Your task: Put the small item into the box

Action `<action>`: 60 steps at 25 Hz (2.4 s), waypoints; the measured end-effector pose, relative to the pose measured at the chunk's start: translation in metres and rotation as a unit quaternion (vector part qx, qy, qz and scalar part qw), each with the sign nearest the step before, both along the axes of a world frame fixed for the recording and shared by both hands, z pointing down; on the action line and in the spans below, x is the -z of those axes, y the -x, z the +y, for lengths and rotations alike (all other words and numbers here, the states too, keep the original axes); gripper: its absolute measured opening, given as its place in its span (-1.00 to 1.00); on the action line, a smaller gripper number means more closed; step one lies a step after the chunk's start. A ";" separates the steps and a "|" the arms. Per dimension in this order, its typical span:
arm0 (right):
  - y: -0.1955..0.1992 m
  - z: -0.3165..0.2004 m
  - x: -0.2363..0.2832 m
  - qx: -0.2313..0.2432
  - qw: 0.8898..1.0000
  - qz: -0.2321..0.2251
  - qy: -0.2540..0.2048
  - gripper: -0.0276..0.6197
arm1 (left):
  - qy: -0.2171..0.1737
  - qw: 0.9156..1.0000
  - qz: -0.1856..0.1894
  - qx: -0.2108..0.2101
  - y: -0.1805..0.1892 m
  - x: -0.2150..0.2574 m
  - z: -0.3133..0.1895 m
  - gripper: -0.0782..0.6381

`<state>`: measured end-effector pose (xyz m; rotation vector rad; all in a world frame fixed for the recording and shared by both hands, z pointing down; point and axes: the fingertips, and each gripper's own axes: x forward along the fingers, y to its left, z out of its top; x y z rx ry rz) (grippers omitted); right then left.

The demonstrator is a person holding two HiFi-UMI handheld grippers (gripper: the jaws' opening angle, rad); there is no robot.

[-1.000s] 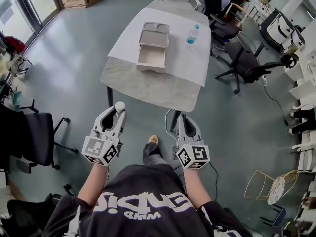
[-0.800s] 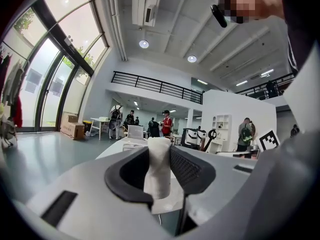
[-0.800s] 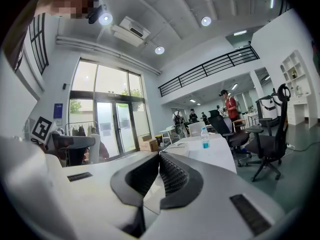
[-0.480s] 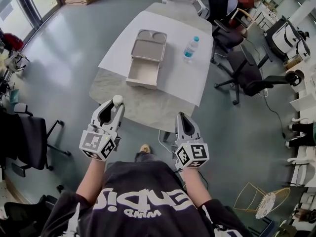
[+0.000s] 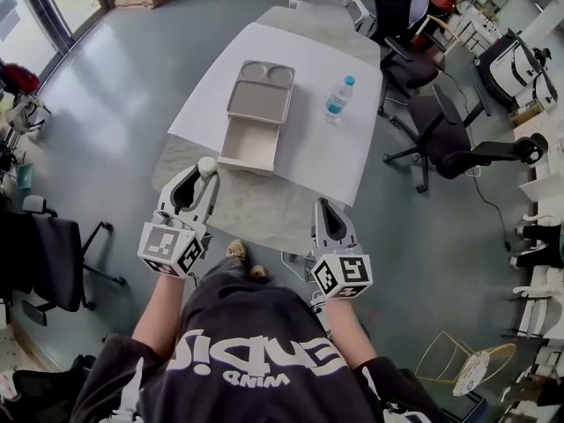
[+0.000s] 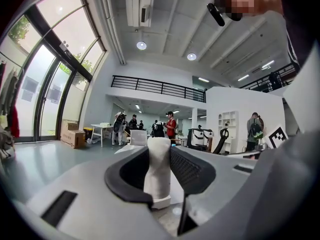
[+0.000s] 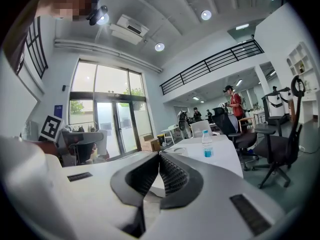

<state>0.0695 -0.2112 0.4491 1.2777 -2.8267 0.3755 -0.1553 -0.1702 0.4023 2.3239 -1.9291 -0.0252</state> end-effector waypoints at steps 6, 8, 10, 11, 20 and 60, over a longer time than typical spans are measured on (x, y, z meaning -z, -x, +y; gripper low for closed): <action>0.006 -0.032 0.004 -0.013 1.000 -0.005 -0.001 -0.84 | 0.002 1.000 -0.020 -0.021 0.005 0.005 -0.048 -0.40; 0.009 -0.040 0.003 -0.019 1.000 -0.009 0.001 -0.84 | 0.012 0.999 -0.029 -0.030 0.008 -0.001 -0.064 -0.40; 0.013 -0.045 0.002 -0.023 1.000 -0.012 0.001 -0.84 | 0.020 0.998 -0.036 -0.038 0.012 -0.005 -0.077 -0.40; 0.016 -0.047 0.002 -0.025 1.000 -0.012 0.001 -0.84 | 0.023 0.998 -0.039 -0.042 0.014 -0.007 -0.083 -0.40; 0.027 -0.067 -0.003 -0.039 0.999 -0.015 0.005 -0.84 | 0.059 0.993 -0.060 -0.088 0.013 -0.040 -0.138 -0.40; 0.022 -0.114 -0.049 -0.085 0.994 0.012 0.064 -0.84 | 0.352 0.883 -0.203 -0.236 -0.029 -0.280 -0.241 -0.40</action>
